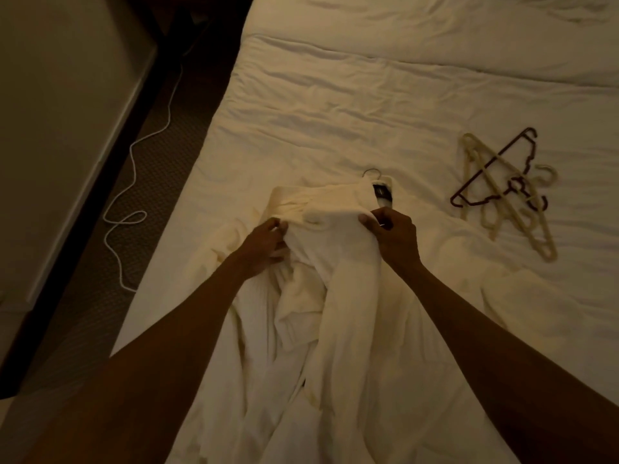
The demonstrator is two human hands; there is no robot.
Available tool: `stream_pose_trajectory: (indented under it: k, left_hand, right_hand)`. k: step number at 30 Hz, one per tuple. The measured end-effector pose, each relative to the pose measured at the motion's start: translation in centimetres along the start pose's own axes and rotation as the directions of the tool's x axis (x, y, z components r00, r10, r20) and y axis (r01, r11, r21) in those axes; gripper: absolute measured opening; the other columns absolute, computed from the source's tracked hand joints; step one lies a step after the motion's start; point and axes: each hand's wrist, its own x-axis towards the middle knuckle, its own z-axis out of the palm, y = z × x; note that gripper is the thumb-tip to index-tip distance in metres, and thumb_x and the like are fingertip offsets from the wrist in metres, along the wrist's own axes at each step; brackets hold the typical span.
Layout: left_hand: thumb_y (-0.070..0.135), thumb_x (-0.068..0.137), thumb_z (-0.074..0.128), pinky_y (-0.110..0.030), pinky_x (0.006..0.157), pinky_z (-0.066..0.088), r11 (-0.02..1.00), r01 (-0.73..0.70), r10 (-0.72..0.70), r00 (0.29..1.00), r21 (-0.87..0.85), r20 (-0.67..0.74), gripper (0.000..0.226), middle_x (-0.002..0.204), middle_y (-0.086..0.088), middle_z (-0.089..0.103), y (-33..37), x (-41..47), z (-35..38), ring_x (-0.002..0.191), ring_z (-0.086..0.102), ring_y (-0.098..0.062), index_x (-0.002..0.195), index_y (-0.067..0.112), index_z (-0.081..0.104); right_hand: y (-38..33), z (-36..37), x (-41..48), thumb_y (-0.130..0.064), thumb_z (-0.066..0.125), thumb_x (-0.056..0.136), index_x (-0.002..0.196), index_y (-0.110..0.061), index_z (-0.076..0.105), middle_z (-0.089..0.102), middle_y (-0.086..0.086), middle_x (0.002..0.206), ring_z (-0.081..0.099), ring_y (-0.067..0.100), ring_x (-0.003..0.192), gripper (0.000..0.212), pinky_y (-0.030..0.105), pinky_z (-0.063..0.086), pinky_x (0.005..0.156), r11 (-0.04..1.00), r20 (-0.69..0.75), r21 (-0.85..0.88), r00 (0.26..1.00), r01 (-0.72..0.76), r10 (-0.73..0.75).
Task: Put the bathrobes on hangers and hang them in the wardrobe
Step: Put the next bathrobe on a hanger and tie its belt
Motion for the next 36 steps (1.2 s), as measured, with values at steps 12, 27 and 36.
stream_pose_trajectory:
  k: [12,27,36]
  left_hand:
    - [0.049,0.094,0.059,-0.031,0.066,0.042,0.882,-0.268,0.432,0.789,0.388,-0.437,0.021,0.075,0.001,0.056,7.3,-2.3,-9.6,0.070,0.054,-0.016,0.086,0.029,0.057]
    - [0.028,0.057,0.096,-0.035,0.072,0.061,0.906,0.003,0.049,0.993,0.422,-0.111,0.069,0.109,-0.014,0.069,-2.5,-7.8,-14.7,0.100,0.068,-0.031,0.117,0.009,0.069]
    - [0.021,0.073,0.086,-0.035,0.076,0.051,0.715,-0.157,0.293,0.952,0.682,-0.088,0.025,0.091,-0.011,0.072,9.4,-11.6,-18.9,0.083,0.065,-0.019,0.092,0.008,0.075]
  right_hand:
    - [-2.9,4.6,-1.4,-0.053,0.065,0.085,0.106,-0.015,0.061,0.065,-0.001,0.099,0.062,0.017,0.091,0.044,0.032,0.050,0.080,0.963,0.247,-0.241,0.952,-0.118,0.179]
    - [-1.2,6.0,-6.8,-0.055,0.034,0.099,0.123,0.001,0.055,0.057,0.020,0.127,0.055,0.033,0.111,0.064,0.041,0.042,0.098,0.812,0.336,-0.538,0.825,-0.228,0.454]
    - [-8.1,5.9,-5.5,-0.056,0.033,0.099,0.122,0.003,0.058,0.056,0.020,0.125,0.055,0.039,0.110,0.068,0.048,0.049,0.096,0.810,0.308,-0.503,0.813,-0.301,0.494]
